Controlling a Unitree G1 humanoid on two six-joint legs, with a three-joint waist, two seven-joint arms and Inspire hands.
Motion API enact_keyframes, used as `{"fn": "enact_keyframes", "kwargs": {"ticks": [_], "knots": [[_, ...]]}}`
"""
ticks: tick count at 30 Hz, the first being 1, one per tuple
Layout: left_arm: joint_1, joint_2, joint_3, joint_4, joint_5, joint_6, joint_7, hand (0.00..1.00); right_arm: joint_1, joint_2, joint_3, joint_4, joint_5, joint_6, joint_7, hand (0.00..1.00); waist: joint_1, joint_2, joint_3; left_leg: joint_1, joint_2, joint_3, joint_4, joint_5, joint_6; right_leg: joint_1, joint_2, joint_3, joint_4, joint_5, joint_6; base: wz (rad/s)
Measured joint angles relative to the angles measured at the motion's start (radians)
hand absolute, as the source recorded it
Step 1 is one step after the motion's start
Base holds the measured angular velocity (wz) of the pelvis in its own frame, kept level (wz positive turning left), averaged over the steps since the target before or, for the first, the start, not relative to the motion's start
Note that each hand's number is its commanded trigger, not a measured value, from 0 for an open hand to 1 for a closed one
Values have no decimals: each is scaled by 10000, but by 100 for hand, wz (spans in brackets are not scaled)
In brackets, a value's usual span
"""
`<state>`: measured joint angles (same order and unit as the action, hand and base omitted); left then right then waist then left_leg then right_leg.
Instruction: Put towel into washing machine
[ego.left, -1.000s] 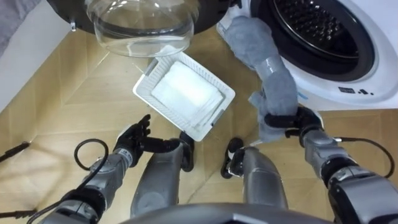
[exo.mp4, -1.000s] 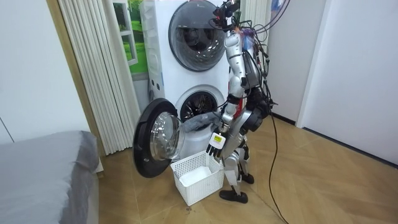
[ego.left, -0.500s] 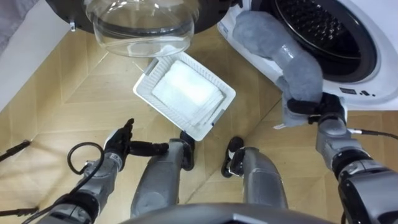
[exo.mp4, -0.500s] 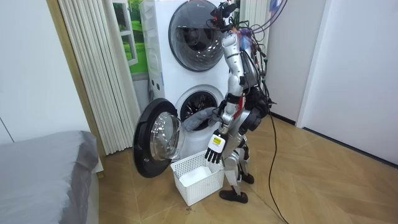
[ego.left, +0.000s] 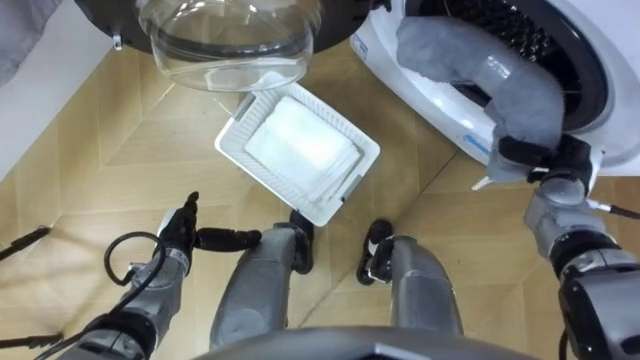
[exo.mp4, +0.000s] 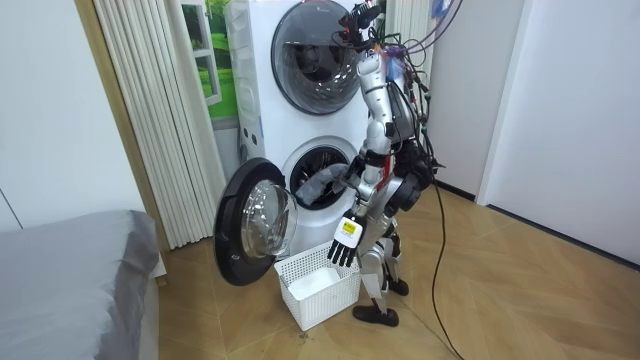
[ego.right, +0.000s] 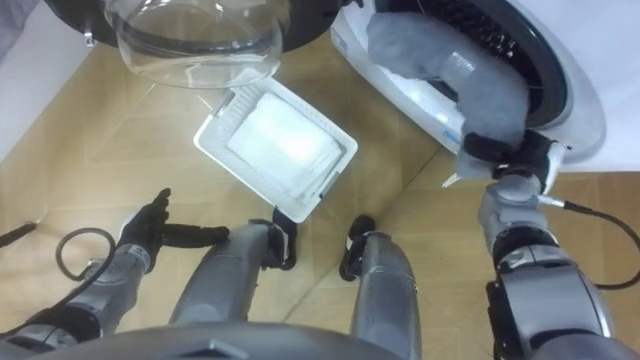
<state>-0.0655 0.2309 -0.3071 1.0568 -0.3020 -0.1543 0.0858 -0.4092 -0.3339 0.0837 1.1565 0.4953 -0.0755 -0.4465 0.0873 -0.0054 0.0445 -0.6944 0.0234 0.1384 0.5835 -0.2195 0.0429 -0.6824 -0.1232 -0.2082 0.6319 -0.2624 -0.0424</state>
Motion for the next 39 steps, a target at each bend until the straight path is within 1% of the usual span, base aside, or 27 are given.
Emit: {"fn": "enact_keyframes", "kwargs": {"ticks": [3,6,10,12,13,15,16,19,21,23,26,29,32,34,35,36,37,39], "knots": [[-1,-13,10,-11,9,8,65,0,-192,-50,-1,3,594,6,-173,100,15,0,0,-8,3,43,-6,0,0,-40,12,59,15,-1,1,-4],[4,-87,15,-55,14,13,204,0,-354,-44,-3,12,1158,38,-281,100,65,1,0,-10,-6,74,-16,2,3,-69,4,108,79,1,5,-1],[14,-101,14,-194,96,33,376,0,-508,-43,-166,4,1626,56,-459,100,60,-7,5,-118,-37,108,-31,48,63,-219,-84,108,114,7,23,2],[15,-121,12,-188,88,37,423,0,-560,-44,-289,11,2082,62,-647,100,56,-8,5,-112,-59,108,-72,91,103,-221,-135,106,124,12,57,6],[15,-127,12,-183,89,41,427,0,-614,-43,-292,11,2344,96,-792,100,51,-10,6,-115,-155,98,-100,114,125,-225,-150,104,116,25,83,7],[15,-152,12,-190,92,44,433,0,-646,-44,-318,3,2765,107,-975,100,50,-15,9,-137,-202,1,-139,157,158,-228,-159,73,107,28,126,13],[13,-152,21,-197,94,44,433,0,-678,-44,-320,-9,3321,107,-1064,100,51,-21,13,-172,-208,-48,-137,167,175,-228,-168,53,90,28,163,14],[5,-155,42,-201,85,44,433,0,-838,-44,-372,-47,4321,107,-1321,100,32,-42,21,-236,-278,-87,-139,200,233,-243,-258,-20,85,26,229,12],[-14,-171,51,-195,86,43,433,0,-829,-44,-565,-215,4869,106,-1392,100,27,-53,25,-260,-316,-73,-155,216,262,-253,-313,-55,74,30,268,8],[-33,-178,79,-145,88,44,432,0,-827,-44,-646,-404,5584,104,-1405,100,23,-82,20,-268,-355,-70,-179,227,282,-260,-355,-60,56,51,304,0],[-45,-179,90,-131,90,30,432,0,-829,-44,-645,-436,6004,76,-1404,100,31,-119,23,-268,-365,-70,-200,236,298,-257,-357,-54,54,65,328,0],[-57,-193,88,-88,88,25,429,0,-832,-44,-643,-439,6104,61,-1397,100,56,-121,23,-250,-365,-44,-203,236,299,-257,-355,-38,59,66,328,0],[-58,-205,70,-27,69,21,421,0,-850,-44,-619,-437,6476,50,-1231,100,83,-129,28,-174,-351,-17,-216,236,299,-240,-334,36,83,67,323,-5],[-53,-207,64,-23,6,25,420,0,-880,-54,-619,-432,7624,39,-816,100,68,-128,28,-123,-350,-10,-199,236,300,-204,-329,74,114,65,320,-4],[-55,-206,65,-26,24,27,420,0,-885,-55,-619,-444,7916,39,-668,100,61,-130,29,-122,-350,-9,-196,236,300,-200,-330,73,117,64,319,0],[-71,-203,85,-28,110,33,413,0,-895,-56,-629,-497,8408,39,-372,52,50,-134,32,-130,-348,16,-188,235,300,-204,-332,68,126,63,318,0],[-79,-187,87,-29,114,35,400,0,-906,-55,-648,-506,8836,39,-50,0,42,-148,40,-131,-348,44,-158,234,303,-205,-343,75,157,57,319,0],[-78,-173,117,-37,106,36,404,0,-958,-71,-703,-568,9571,41,419,0,37,-223,65,-122,-361,105,-137,224,318,-259,-378,141,252,42,326,-5]]}}
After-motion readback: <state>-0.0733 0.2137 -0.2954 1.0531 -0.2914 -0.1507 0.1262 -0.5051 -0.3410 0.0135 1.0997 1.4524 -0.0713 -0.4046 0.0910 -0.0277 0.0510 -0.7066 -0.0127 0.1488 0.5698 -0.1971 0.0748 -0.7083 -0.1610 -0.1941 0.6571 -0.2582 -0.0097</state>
